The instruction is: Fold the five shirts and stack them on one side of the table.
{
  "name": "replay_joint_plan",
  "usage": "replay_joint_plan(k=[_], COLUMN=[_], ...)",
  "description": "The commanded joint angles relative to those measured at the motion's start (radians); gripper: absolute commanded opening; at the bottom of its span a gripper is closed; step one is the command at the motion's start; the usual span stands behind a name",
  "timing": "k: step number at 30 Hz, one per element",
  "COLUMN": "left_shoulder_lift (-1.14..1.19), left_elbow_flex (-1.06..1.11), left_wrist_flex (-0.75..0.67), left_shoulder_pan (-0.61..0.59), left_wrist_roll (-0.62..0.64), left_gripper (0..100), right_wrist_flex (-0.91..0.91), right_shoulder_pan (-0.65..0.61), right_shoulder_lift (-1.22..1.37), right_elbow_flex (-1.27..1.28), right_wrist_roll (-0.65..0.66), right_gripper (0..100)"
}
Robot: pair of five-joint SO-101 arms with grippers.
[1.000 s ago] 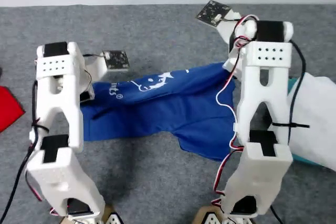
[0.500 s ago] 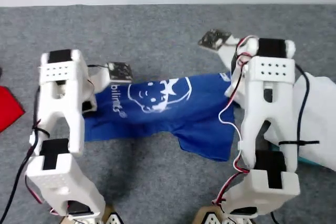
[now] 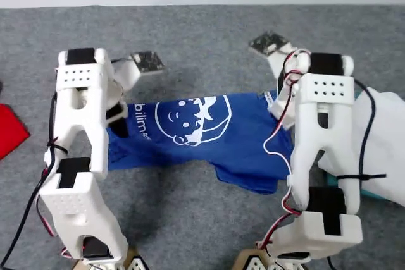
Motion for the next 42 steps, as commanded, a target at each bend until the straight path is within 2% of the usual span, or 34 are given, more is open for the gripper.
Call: replay_joint_plan(k=[1,4,9,13,17,20,24,32,38,42], left_shoulder_lift=[-0.006,0.005,0.005,0.006,0.006,0.044,0.161,0.328,0.404,0.419], left_elbow_flex=[-0.090,-0.094,-0.070,-0.051,0.056,0.119,0.107,-0.153,-0.394,-0.509], left_wrist_flex=[0.029,0.028,0.008,-0.092,-0.203,-0.284,-0.318,-0.258,-0.239,-0.157], left_shoulder_pan=[-0.006,-0.008,-0.011,-0.014,-0.003,-0.014,-0.026,-0.026,-0.028,-0.028], left_wrist_roll=[0.023,0.023,0.025,0.069,0.089,0.123,0.137,0.184,0.238,0.244], left_gripper=[20,19,18,11,7,6,6,6,7,7], right_wrist_flex=[-0.018,-0.088,-0.222,-0.315,-0.397,-0.452,-0.552,-0.641,-0.625,-0.539], right_shoulder_pan=[-0.008,-0.013,-0.030,-0.074,-0.114,-0.122,-0.117,-0.116,-0.117,-0.125], right_shoulder_lift=[-0.038,0.019,0.179,0.269,0.343,0.403,0.486,0.593,0.628,0.628], right_elbow_flex=[-0.114,-0.110,-0.112,-0.112,-0.112,-0.112,-0.114,-0.184,-0.336,-0.419], right_wrist_roll=[-0.023,-0.038,-0.137,-0.147,-0.144,-0.143,-0.141,-0.140,-0.143,-0.143], right_gripper=[30.7,30.6,28.1,14.0,0.3,2.1,0.9,0.9,0.9,0.9])
